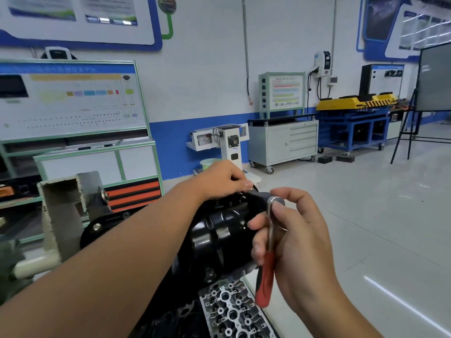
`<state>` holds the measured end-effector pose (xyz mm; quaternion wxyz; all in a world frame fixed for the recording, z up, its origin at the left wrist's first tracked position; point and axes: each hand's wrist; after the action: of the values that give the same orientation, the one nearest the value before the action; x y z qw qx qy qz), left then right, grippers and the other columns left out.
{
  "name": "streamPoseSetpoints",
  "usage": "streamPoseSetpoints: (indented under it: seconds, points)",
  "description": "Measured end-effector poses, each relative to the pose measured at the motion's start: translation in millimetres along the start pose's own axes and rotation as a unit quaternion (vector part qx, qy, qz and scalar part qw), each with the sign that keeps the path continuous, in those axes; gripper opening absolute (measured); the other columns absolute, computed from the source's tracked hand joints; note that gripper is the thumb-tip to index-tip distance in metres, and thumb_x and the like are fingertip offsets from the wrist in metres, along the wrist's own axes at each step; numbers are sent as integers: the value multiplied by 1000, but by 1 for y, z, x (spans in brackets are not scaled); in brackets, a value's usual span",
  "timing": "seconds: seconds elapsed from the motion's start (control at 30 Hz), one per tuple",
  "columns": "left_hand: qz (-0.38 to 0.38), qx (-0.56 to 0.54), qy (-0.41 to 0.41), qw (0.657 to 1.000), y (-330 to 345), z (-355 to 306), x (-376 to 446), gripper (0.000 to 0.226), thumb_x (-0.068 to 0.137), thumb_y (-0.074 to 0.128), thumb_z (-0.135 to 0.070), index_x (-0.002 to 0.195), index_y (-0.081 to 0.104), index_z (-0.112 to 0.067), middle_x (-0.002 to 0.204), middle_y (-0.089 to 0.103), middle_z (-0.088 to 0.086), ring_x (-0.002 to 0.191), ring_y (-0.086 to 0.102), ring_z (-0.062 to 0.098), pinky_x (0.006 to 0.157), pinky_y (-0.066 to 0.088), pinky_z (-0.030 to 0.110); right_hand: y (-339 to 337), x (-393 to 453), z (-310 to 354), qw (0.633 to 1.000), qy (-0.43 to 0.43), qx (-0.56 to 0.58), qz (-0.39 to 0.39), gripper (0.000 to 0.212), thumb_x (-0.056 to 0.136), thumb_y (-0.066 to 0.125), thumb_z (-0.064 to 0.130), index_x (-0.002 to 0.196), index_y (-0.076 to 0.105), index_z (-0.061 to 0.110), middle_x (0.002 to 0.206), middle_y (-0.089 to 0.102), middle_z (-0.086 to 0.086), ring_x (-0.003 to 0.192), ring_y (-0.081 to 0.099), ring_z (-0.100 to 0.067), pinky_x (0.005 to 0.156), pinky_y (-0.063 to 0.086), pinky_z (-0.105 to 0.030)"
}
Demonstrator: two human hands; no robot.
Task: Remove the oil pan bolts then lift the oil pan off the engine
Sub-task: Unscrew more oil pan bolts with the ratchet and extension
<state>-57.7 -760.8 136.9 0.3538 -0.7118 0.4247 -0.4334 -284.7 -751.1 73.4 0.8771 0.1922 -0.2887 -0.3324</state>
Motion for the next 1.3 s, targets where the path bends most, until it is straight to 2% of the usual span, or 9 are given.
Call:
streamPoseSetpoints:
  seconds: [0.23, 0.33, 0.43, 0.53, 0.67, 0.87, 1.0, 1.13, 1.3]
  points:
    - [4, 7, 7, 1000, -1, 3, 3, 29, 98, 68, -34, 79, 77, -13, 75, 69, 7, 66, 54, 8, 68, 50, 39, 2, 0, -13, 998, -64, 8, 11, 13, 94, 57, 18, 96, 67, 25, 65, 59, -20, 34, 32, -16, 41, 29, -21]
    - [6, 6, 1, 1000, 0, 2, 3, 27, 96, 70, -33, 72, 75, -22, 61, 63, -11, 60, 52, 2, 62, 44, 25, 5, -9, -24, 971, -225, -84, 5, 19, 96, 54, 20, 103, 69, 30, 65, 58, -13, 39, 38, -16, 41, 31, -24]
    - [-1, -11, -3, 1000, 1, 3, 2, 24, 95, 72, -33, 80, 80, -16, 72, 69, -2, 63, 53, 4, 64, 44, 25, 11, -4, -22, 911, -343, -204, -106, 23, 100, 50, 26, 109, 68, 36, 74, 61, 4, 55, 57, -23, 50, 44, -36]
    - [-7, -21, 5, 1000, 0, 6, 2, 23, 94, 73, -34, 81, 81, -16, 74, 71, 3, 64, 57, 8, 63, 47, 30, 3, 17, -3, 871, -254, -380, -181, 20, 89, 58, 53, 89, 63, 33, 64, 56, 12, 60, 54, -11, 55, 49, -38]
    - [-9, -40, 15, 999, 1, 5, 1, 24, 94, 73, -35, 87, 82, -14, 83, 73, 13, 74, 64, 22, 70, 52, 35, -14, 28, 12, 793, -70, -602, -58, 57, 67, 46, 85, 78, 66, 33, 67, 64, 22, 63, 59, -4, 53, 44, -29]
    - [-9, -43, 17, 999, -1, 3, 2, 26, 95, 72, -31, 82, 80, -10, 84, 72, 20, 74, 63, 31, 70, 53, 41, -10, 40, 20, 766, -90, -636, -32, 71, 74, 26, 97, 84, 69, 41, 66, 67, 13, 69, 62, -5, 59, 47, -32]
    - [-13, -40, 20, 999, 0, 5, 5, 27, 95, 71, -34, 85, 81, -11, 85, 72, 19, 74, 63, 29, 71, 53, 42, -22, 51, 30, 750, -83, -655, -28, 78, 70, 22, 96, 87, 72, 38, 69, 68, 11, 74, 62, -9, 61, 46, -34]
    - [-10, -73, 19, 997, 1, 10, 5, 24, 94, 72, -36, 85, 82, -16, 76, 71, 12, 66, 60, 11, 71, 52, 37, -30, 56, 32, 771, -108, -627, -13, 59, 70, 33, 85, 90, 72, 46, 75, 68, 17, 76, 60, -3, 61, 42, -30]
    - [6, -101, 12, 995, 0, 15, 6, 19, 92, 73, -35, 88, 83, -19, 82, 76, 9, 78, 68, 23, 87, 56, 53, -34, 61, 26, 801, -179, -571, 5, 37, 87, 56, 61, 73, 59, 27, 65, 60, 9, 69, 55, -7, 56, 34, -30]
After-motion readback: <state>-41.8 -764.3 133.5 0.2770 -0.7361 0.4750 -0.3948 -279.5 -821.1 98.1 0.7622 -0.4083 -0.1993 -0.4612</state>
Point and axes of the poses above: each hand's wrist, its own x-axis towards the middle knuckle, its own y-axis out of the palm, z = x × y
